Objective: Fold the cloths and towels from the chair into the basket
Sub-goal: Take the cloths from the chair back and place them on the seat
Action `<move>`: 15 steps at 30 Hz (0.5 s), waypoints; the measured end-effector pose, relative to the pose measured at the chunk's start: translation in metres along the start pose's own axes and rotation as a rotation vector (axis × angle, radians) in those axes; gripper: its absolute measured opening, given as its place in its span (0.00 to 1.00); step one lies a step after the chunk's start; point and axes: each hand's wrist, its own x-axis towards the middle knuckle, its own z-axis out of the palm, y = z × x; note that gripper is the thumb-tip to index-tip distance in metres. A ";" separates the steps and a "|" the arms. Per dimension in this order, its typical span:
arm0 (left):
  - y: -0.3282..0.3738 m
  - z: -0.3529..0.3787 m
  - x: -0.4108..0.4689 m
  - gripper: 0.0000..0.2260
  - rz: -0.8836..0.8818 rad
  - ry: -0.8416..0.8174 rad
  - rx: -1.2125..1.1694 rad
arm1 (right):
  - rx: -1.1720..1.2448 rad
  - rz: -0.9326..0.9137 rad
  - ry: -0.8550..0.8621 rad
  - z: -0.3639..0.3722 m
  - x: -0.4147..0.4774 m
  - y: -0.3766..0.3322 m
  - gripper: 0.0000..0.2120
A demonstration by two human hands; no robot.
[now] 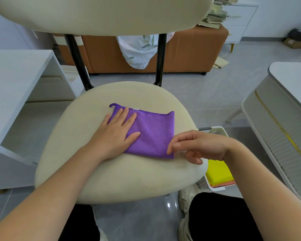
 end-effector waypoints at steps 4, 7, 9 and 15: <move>0.003 -0.006 -0.004 0.28 -0.029 0.064 -0.109 | -0.078 -0.036 0.175 -0.001 -0.001 -0.001 0.10; -0.001 -0.017 -0.012 0.20 -0.138 0.327 -0.312 | -0.120 -0.165 0.586 0.004 0.009 -0.013 0.09; -0.010 -0.025 -0.020 0.13 -0.288 0.434 -0.447 | -0.319 -0.254 0.855 0.013 0.024 -0.020 0.06; -0.033 -0.039 -0.039 0.07 -0.580 0.050 -0.987 | -0.938 -0.090 0.707 0.051 0.076 -0.024 0.23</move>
